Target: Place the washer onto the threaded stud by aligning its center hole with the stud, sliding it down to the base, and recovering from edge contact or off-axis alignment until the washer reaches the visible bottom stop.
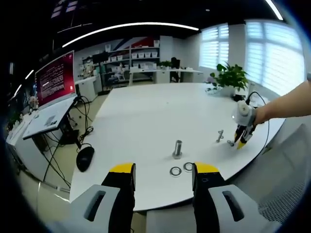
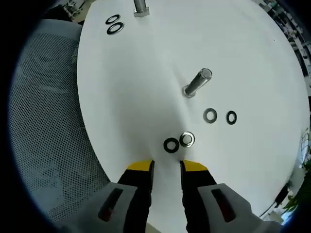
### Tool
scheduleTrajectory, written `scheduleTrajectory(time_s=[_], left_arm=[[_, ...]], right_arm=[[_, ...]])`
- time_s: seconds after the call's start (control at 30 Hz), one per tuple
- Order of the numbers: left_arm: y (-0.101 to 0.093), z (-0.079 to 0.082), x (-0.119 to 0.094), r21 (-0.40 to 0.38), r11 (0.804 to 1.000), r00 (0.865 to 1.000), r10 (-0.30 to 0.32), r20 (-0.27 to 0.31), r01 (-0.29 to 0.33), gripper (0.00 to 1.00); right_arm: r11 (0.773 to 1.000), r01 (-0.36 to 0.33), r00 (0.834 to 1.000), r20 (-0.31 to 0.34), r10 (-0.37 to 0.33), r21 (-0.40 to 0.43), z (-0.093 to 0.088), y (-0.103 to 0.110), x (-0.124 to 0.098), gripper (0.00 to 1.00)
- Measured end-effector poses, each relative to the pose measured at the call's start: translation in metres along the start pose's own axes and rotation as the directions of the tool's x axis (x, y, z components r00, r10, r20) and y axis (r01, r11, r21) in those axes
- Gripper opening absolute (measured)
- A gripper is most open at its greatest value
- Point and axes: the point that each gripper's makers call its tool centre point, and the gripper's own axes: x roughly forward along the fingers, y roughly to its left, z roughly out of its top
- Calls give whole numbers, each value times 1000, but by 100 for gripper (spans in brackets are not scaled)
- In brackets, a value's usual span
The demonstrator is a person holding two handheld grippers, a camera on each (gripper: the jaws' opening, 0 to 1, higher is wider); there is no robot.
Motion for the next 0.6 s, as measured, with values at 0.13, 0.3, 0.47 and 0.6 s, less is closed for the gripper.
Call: scheduleTrajectory(time_s=[0.13,0.3,0.47,0.6], left_arm=[[0,0,0,-1,1000,1000,0,0,0,44],[1,0,1,-5,1000,1000,3,1,-3,44],[1,-1,1,-7,1000,1000,6,0,-6,44],[2,-1,1,-6,1000,1000,7,0,-7,44]], right_arm=[[998,8,996,84,-14,66,12,-5,-1,24],[998,11,992,122,-18,61,18,-7,-1,24],[999,16,989,146,-23,47,25,-7,0,20],[999,29,989,146,-32,26,25,-6,-1,15]])
